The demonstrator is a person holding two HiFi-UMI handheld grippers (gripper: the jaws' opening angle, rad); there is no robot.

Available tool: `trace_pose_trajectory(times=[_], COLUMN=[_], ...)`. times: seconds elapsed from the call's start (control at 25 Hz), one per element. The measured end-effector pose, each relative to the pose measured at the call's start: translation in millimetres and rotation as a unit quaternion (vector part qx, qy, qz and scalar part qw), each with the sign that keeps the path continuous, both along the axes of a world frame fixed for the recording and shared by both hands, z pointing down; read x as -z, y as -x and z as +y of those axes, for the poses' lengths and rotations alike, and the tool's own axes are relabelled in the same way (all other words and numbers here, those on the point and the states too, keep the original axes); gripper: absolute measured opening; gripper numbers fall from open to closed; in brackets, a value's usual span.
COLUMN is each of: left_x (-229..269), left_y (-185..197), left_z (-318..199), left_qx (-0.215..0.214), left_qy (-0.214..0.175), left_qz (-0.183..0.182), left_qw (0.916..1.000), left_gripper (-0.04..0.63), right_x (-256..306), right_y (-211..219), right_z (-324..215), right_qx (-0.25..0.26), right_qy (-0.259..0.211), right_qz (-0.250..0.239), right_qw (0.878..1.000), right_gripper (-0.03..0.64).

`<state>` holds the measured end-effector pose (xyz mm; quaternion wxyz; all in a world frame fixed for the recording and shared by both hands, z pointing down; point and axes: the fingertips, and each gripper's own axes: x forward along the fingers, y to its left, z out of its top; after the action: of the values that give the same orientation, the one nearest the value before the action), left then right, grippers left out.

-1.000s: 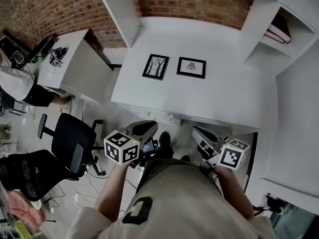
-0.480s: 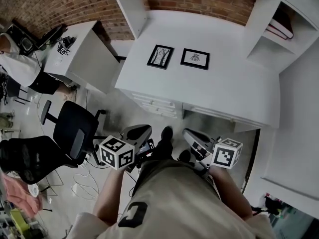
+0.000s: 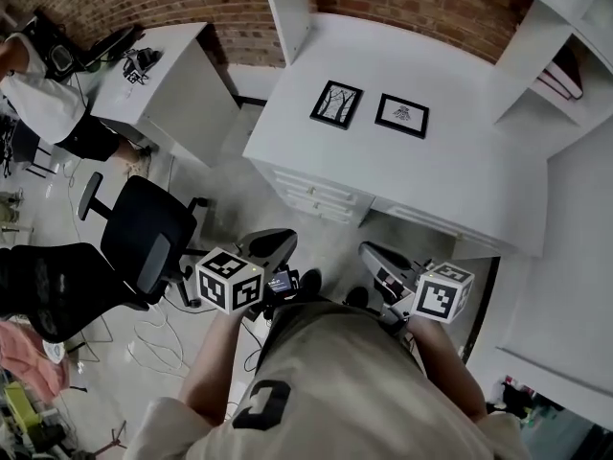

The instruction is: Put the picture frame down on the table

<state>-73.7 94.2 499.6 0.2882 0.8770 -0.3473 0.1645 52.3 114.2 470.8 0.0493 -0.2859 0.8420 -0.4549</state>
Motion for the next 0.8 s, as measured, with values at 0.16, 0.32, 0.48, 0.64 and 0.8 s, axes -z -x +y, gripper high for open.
trace_pose_trajectory(times=[0.16, 0.32, 0.48, 0.64, 0.8], left_x=[0, -6, -8, -7, -8], left_y=[30, 55, 73, 86, 95], left_z=[-14, -24, -35, -44, -49], left_qx=[0.004, -0.002, -0.013, -0.026, -0.04], left_qy=[-0.004, -0.001, -0.004, -0.007, -0.006], left_qz=[0.024, 0.038, 0.048, 0.054, 0.055], left_qw=[0.9997, 0.9993, 0.9988, 0.9982, 0.9977], left_gripper=[0.014, 0.014, 0.014, 0.014, 0.014], right_x=[6, 6, 8, 7, 6], right_y=[31, 51, 66, 79, 92], right_z=[-8, -18, -26, -30, -31], right_qx=[0.008, -0.007, -0.026, -0.037, -0.044], right_qy=[-0.012, -0.011, -0.013, -0.01, -0.016], right_qz=[0.036, 0.046, 0.058, 0.066, 0.076], right_qw=[0.999, 0.999, 0.998, 0.997, 0.996], right_gripper=[0.009, 0.009, 0.009, 0.008, 0.008])
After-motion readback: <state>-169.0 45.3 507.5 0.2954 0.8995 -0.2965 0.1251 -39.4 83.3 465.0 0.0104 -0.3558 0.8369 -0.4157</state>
